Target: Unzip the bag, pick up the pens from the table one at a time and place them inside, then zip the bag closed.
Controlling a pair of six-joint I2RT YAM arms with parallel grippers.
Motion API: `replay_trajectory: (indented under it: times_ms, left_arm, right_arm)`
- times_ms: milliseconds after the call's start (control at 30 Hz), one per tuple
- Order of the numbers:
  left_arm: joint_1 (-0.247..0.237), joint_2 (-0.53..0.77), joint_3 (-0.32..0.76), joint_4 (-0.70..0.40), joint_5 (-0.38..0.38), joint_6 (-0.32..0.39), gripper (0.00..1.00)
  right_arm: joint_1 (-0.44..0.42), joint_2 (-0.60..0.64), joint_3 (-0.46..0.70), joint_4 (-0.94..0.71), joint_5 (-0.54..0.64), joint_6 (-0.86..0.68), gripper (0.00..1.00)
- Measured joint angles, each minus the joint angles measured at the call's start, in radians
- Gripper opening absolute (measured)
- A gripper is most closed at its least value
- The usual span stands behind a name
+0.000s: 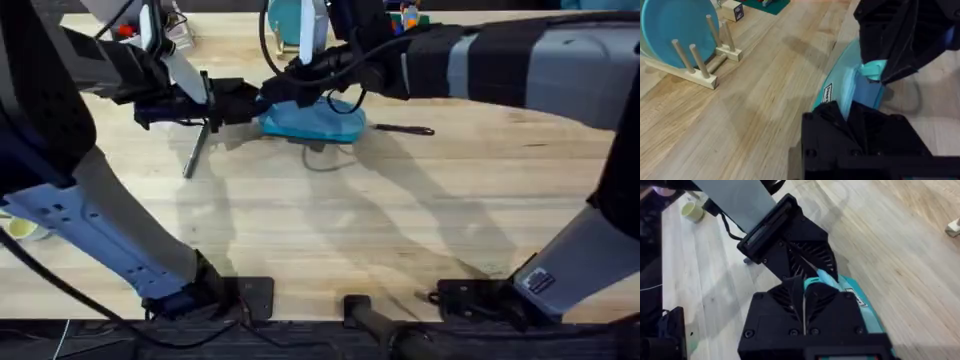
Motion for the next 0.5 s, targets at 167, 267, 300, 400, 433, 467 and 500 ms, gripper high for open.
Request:
replay_trajectory:
  times_ms: [167, 267, 300, 400, 433, 467, 500]
  left_arm:
    - [0.000, 0.000, 0.000, 0.000, 0.000, 0.000, 0.042]
    - [-0.004, 0.000, 0.000, 0.000, 0.000, 0.000, 0.042]
    - [-0.004, 0.000, 0.000, 0.000, 0.000, 0.000, 0.042]
    - [-0.004, 0.000, 0.000, 0.000, 0.000, 0.000, 0.042]
    - [-0.004, 0.000, 0.000, 0.000, 0.000, 0.000, 0.042]
    - [-0.004, 0.000, 0.000, 0.000, 0.000, 0.000, 0.042]
    - [-0.004, 0.000, 0.000, 0.000, 0.000, 0.000, 0.042]
  right_arm:
    - [0.000, 0.000, 0.000, 0.006, -0.007, 0.004, 0.179]
    - [0.016, 0.000, 0.006, 0.038, -0.028, 0.003, 0.601]
    - [0.022, 0.000, 0.009, 0.039, -0.033, 0.003, 0.731]
    - [0.036, 0.000, 0.011, 0.039, -0.047, 0.000, 0.989]
    - [0.037, 0.000, 0.011, 0.039, -0.051, 0.000, 0.993]
    - [0.036, 0.000, 0.011, 0.039, -0.052, 0.000, 0.995]
    - [0.035, 0.000, 0.011, 0.039, -0.053, 0.000, 0.996]
